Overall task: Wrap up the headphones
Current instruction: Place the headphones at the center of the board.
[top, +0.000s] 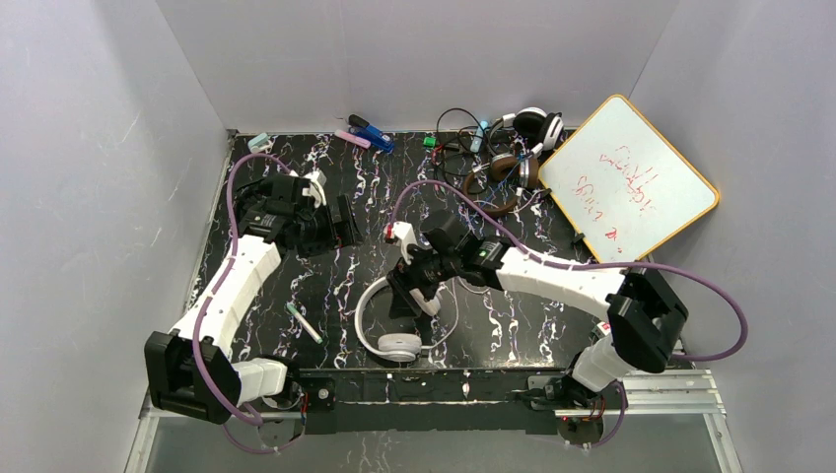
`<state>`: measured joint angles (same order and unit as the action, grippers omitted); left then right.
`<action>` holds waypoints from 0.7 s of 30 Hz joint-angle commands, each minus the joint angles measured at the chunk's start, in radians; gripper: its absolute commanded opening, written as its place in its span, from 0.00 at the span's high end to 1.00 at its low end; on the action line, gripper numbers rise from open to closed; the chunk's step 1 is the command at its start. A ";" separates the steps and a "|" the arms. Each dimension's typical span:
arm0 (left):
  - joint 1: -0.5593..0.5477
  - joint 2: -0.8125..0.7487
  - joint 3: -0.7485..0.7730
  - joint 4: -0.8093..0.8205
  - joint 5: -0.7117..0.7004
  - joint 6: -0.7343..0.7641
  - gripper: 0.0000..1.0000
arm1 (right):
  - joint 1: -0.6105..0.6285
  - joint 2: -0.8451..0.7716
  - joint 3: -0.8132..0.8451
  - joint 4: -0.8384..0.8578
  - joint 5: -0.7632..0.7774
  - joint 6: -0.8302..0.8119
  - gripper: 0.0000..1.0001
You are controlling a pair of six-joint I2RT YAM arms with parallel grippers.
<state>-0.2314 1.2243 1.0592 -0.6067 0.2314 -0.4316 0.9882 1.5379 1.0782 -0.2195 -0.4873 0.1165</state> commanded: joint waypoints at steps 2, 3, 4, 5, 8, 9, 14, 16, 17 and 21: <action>0.000 0.002 -0.082 -0.009 0.026 0.042 0.08 | -0.005 -0.132 -0.068 0.151 0.216 0.041 0.05; -0.005 0.000 -0.098 -0.003 0.020 0.031 0.09 | -0.006 -0.150 -0.079 0.151 0.293 0.056 0.03; -0.012 -0.006 -0.115 0.003 0.013 0.018 0.10 | -0.009 -0.166 -0.091 0.147 0.351 0.070 0.01; -0.024 -0.014 -0.133 0.008 0.004 0.006 0.12 | -0.013 -0.186 -0.104 0.144 0.405 0.088 0.01; -0.066 -0.054 -0.186 0.011 -0.043 -0.027 0.15 | -0.035 -0.242 -0.146 0.140 0.535 0.137 0.01; -0.084 -0.070 -0.199 0.010 -0.063 -0.043 0.15 | -0.045 -0.260 -0.160 0.143 0.564 0.156 0.01; -0.199 -0.106 -0.259 -0.014 -0.168 -0.110 0.18 | -0.097 -0.318 -0.217 0.162 0.612 0.198 0.01; -0.242 -0.106 -0.279 -0.014 -0.211 -0.130 0.18 | -0.110 -0.319 -0.226 0.167 0.627 0.217 0.01; -0.264 -0.106 -0.285 -0.013 -0.235 -0.137 0.18 | -0.116 -0.317 -0.227 0.165 0.640 0.229 0.01; -0.353 -0.087 -0.297 -0.010 -0.353 -0.153 0.18 | -0.152 -0.297 -0.224 0.138 0.656 0.283 0.01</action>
<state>-0.5213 1.1389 0.7750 -0.6022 0.0227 -0.5468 0.8642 1.2385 0.8551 -0.1024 0.1127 0.3294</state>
